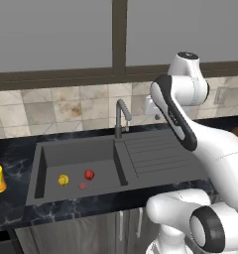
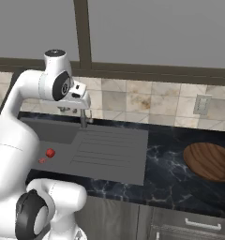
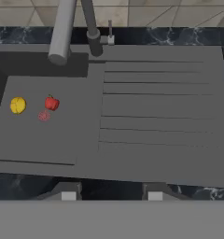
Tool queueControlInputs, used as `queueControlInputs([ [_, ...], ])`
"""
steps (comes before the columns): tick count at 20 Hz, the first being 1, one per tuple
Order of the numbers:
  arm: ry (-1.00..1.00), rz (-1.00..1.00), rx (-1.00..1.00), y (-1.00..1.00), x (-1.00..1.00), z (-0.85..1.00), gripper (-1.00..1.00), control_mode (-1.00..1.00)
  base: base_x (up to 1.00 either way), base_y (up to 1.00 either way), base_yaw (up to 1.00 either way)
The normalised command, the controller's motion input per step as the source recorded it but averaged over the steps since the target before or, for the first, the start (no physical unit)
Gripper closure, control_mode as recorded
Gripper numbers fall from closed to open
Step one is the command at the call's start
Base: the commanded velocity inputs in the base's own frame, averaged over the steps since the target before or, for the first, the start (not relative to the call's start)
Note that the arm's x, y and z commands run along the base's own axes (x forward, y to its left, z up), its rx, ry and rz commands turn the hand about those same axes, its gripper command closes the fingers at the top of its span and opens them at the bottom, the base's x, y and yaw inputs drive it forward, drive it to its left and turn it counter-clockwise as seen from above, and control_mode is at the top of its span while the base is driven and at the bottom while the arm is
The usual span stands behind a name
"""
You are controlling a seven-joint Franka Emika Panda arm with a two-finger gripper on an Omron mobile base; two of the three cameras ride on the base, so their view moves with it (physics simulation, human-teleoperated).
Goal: Remove the lemon and bell pepper from the sink. Then move the bowl and cup from the counter to the sink for washing.
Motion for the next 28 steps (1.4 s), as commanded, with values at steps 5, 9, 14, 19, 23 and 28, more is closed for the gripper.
queueControlInputs([
  [5,-0.01,0.0,0.0,0.0,-0.08,0.0,-1.0,-1.0,0.0,0.0,0.0],
  [9,-0.09,0.0,0.0,0.0,-0.26,0.0,-1.0,-1.0,0.0,0.0,0.0],
  [14,-0.16,0.0,0.0,0.01,-0.39,0.0,-1.0,-1.0,0.0,0.0,0.0],
  [19,-0.11,0.0,0.0,0.05,-0.43,0.0,-1.0,-1.0,0.0,0.0,0.0],
  [23,-0.03,0.0,0.0,0.08,-0.37,0.0,-1.0,-1.0,0.0,0.0,0.0],
  [28,0.0,0.0,0.0,0.2,-0.24,0.0,-1.0,-1.0,0.0,0.0,0.0],
])
